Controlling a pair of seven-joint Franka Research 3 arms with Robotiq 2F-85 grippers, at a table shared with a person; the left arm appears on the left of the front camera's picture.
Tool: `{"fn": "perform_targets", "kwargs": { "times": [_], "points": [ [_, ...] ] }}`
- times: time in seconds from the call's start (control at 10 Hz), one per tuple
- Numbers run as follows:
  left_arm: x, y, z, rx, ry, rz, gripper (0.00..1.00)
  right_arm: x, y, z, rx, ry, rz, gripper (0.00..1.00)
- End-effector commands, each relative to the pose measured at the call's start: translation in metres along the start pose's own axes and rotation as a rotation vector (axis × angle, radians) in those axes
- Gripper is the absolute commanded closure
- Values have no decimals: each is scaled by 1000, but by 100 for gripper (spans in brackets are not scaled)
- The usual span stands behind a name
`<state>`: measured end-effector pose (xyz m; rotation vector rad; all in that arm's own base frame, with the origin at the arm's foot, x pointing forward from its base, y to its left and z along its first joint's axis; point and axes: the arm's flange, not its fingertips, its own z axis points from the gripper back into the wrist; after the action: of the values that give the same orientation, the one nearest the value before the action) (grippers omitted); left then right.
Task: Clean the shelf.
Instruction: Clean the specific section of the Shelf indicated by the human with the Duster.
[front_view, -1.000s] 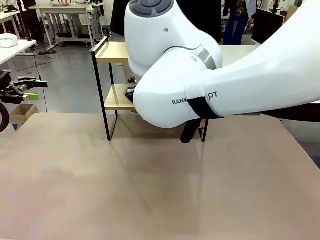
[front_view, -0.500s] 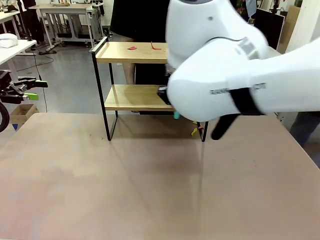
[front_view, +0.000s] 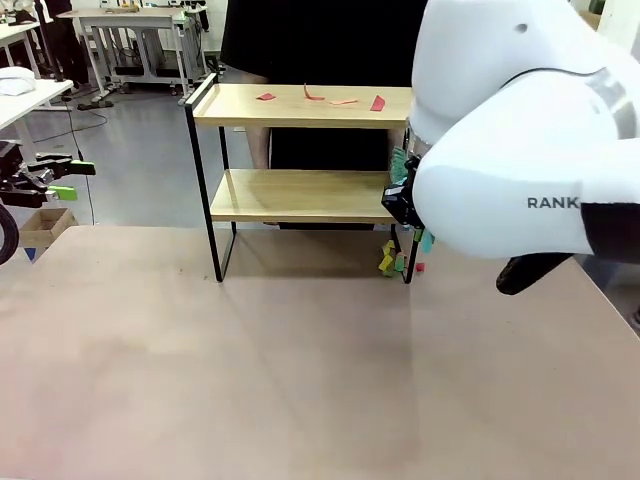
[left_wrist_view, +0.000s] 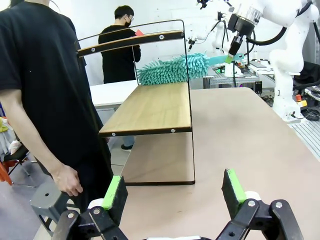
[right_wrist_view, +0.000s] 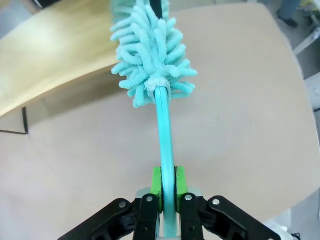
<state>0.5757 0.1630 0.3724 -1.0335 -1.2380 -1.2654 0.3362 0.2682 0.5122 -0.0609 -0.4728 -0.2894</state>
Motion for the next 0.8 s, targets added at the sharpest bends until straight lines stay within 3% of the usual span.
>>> {"fn": "perform_targets", "kwargs": {
  "times": [0.0,0.1,0.4,0.7],
  "points": [
    [3,-2,0,-9,6,-10,0,-5,-8,8,51,-26,47,86],
    [3,-2,0,-9,6,-10,0,0,0,0,0,0,0,86],
    [3,-2,0,-9,6,-10,0,0,0,0,0,0,0,86],
    [3,-2,0,-9,6,-10,0,-6,-8,15,103,-69,110,86]
  ]
}}
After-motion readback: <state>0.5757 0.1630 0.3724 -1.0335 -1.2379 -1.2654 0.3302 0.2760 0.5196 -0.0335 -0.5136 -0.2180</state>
